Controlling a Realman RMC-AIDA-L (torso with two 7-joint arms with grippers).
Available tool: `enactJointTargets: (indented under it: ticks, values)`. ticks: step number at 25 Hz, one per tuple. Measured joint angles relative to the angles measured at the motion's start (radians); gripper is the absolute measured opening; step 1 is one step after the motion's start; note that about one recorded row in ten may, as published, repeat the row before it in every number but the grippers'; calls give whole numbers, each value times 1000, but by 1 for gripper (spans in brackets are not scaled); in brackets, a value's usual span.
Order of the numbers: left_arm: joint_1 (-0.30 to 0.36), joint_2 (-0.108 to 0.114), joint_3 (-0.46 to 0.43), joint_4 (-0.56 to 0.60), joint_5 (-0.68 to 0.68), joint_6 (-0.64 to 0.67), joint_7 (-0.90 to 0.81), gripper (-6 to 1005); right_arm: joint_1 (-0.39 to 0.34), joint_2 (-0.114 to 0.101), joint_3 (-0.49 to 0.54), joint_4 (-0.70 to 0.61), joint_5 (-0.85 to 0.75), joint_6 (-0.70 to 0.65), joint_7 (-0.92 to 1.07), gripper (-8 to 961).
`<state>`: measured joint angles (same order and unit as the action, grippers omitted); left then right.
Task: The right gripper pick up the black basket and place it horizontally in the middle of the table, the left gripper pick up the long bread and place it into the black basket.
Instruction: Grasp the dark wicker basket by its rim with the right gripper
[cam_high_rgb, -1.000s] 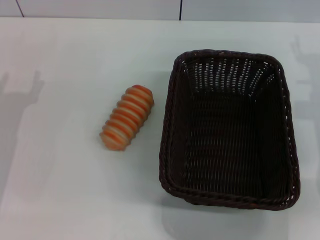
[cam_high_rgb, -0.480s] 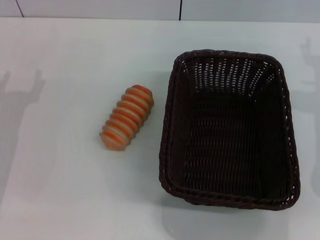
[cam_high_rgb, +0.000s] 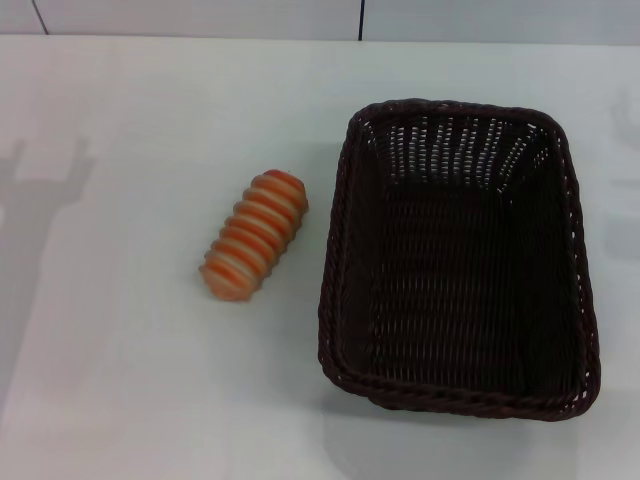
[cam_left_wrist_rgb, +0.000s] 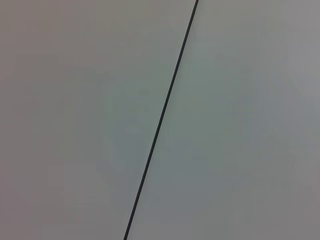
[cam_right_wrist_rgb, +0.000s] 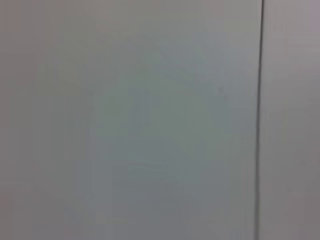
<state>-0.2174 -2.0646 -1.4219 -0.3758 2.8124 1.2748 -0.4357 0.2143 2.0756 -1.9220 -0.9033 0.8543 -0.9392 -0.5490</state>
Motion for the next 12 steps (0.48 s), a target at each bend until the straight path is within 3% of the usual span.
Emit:
enactJointTargets:
  ticks: [1,5,9,11,12]
  values:
    - [0,0,0,0,1,0,0,852,1,-5,14,26,-79,-14,124,821]
    - [2,-1,2,0,1,0,0,851,-10,-19,38,12,-200,28,264,821]
    - [6,-3,4,0,1,2,-4,851,-76,-3,99,-158,-256,246,219,821]
    - [7,-3,8,0,1,4,-20,850,-134,8,145,-323,-241,456,130,821]
    - [7,-3,8,0,1,4,-20,850,-134,8,145,-323,-241,456,130,821]
